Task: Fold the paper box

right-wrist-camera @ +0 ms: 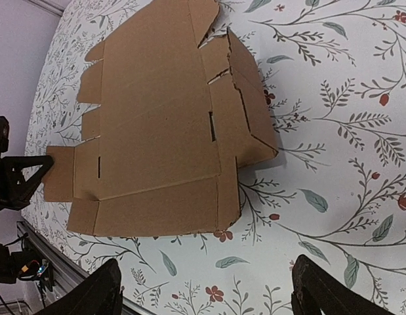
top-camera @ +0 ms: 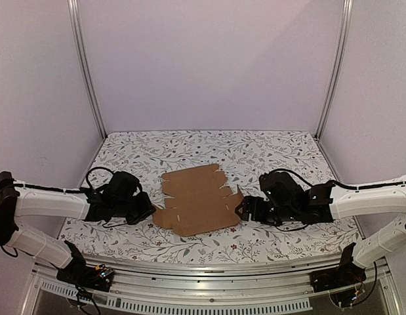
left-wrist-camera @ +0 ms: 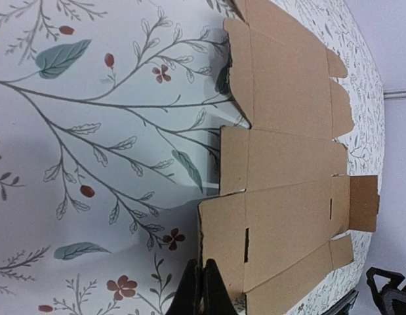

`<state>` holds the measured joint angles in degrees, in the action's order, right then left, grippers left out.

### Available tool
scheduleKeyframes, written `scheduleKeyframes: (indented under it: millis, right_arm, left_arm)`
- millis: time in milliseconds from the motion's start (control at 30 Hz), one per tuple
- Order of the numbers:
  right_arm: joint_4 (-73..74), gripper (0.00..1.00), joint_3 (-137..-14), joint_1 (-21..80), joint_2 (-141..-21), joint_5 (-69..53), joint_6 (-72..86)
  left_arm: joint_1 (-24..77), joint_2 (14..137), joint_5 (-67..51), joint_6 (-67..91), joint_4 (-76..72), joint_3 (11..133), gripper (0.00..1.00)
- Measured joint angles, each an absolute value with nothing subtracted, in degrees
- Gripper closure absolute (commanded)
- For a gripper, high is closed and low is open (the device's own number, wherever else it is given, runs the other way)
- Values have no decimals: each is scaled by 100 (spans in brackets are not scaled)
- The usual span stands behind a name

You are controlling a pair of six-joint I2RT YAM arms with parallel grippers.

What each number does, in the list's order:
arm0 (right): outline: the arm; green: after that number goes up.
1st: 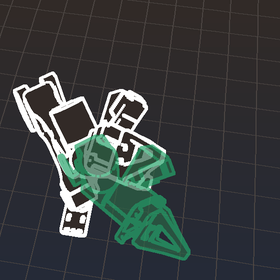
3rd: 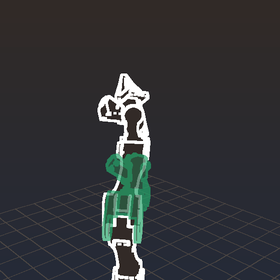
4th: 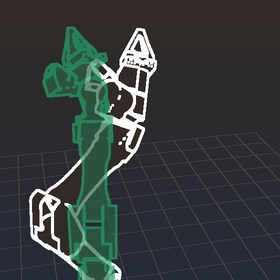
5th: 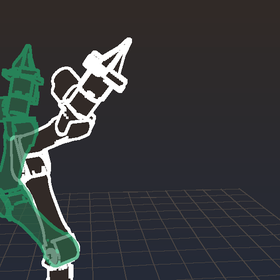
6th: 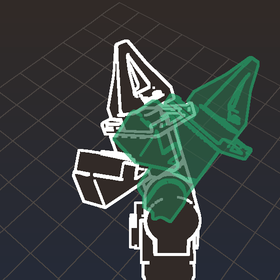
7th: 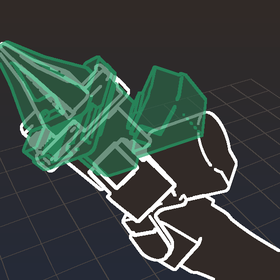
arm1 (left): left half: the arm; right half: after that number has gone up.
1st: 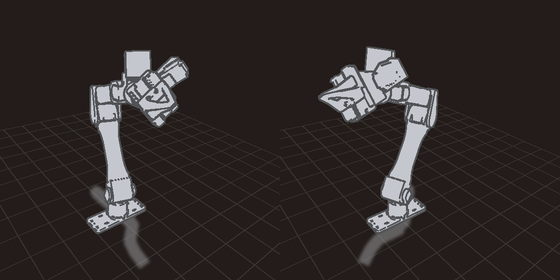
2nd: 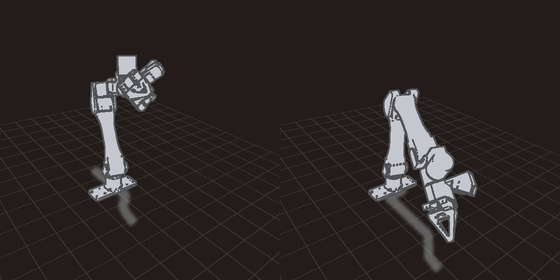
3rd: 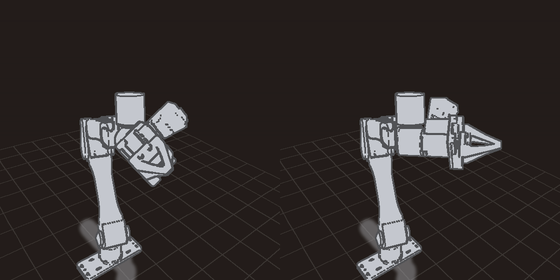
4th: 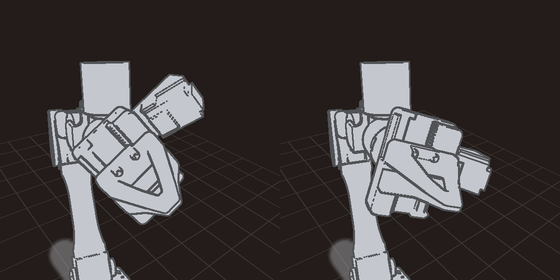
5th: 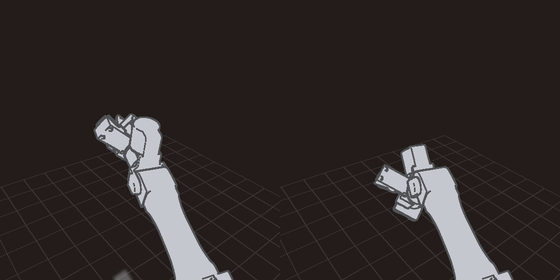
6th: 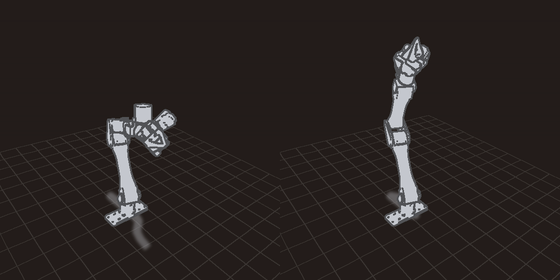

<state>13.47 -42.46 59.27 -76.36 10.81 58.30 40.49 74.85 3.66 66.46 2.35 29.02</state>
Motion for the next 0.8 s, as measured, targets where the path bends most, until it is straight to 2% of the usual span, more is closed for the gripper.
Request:
scheduleKeyframes:
  millis: [300, 600, 800]
  right_arm:
    - [423, 22, -3765, 5966, -8003, 967, 6560]
    - [-314, 33, -3498, 5970, -8191, 1105, 7118]
    - [-969, 36, -3277, 5970, -8565, 1208, 7496]
  left_arm:
    - [4672, 7540, 1059, 7627, -628, 2801, 100]
    - [4993, 7881, 1343, 7905, -871, 3087, 100]
    - [5124, 8079, 1385, 8012, -956, 3142, 100]
